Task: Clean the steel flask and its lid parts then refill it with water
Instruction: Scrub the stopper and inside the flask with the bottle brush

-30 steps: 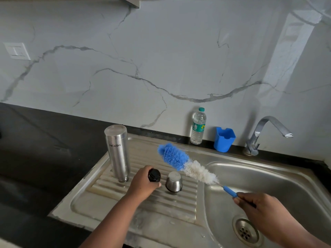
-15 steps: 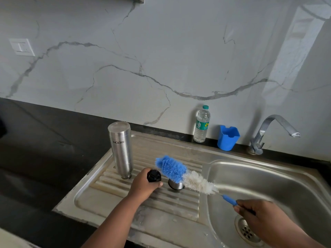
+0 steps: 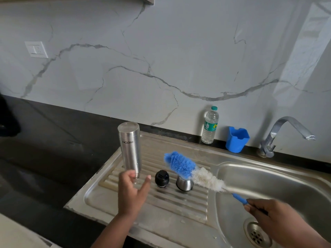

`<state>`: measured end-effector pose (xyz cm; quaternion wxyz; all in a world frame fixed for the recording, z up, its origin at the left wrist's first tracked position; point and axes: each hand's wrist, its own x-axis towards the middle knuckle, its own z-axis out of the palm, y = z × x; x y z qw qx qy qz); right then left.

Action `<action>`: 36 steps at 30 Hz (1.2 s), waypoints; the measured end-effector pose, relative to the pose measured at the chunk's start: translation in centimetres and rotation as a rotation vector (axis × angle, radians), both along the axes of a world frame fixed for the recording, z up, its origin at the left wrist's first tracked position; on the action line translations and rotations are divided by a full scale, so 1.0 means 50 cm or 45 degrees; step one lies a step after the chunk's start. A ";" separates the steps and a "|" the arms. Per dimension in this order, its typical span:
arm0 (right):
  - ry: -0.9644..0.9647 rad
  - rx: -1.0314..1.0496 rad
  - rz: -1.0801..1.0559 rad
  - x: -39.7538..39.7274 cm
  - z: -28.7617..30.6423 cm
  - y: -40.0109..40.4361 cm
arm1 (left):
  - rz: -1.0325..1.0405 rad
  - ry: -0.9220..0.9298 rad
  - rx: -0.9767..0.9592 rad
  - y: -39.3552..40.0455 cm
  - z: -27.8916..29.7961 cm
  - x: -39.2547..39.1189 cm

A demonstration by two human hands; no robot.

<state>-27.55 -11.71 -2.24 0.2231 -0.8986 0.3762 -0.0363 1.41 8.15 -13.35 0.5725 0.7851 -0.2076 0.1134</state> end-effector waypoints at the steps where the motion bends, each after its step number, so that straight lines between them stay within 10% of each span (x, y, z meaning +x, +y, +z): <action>1: -0.003 0.001 -0.009 -0.001 0.001 0.000 | 0.065 0.079 -0.039 0.000 0.004 0.017; 7: -0.041 -0.167 0.034 -0.004 0.006 0.001 | -0.027 0.532 -0.087 -0.044 0.036 0.150; 13: -0.132 -0.282 -0.017 -0.029 0.024 0.007 | -0.013 0.496 -0.156 -0.071 0.083 0.141; 21: -0.322 -0.516 -0.089 -0.069 0.045 0.013 | -0.349 1.146 -1.128 -0.188 0.253 0.107; 36: -0.533 -0.706 -0.163 -0.216 0.038 -0.064 | -0.503 1.489 -1.018 -0.326 0.270 -0.042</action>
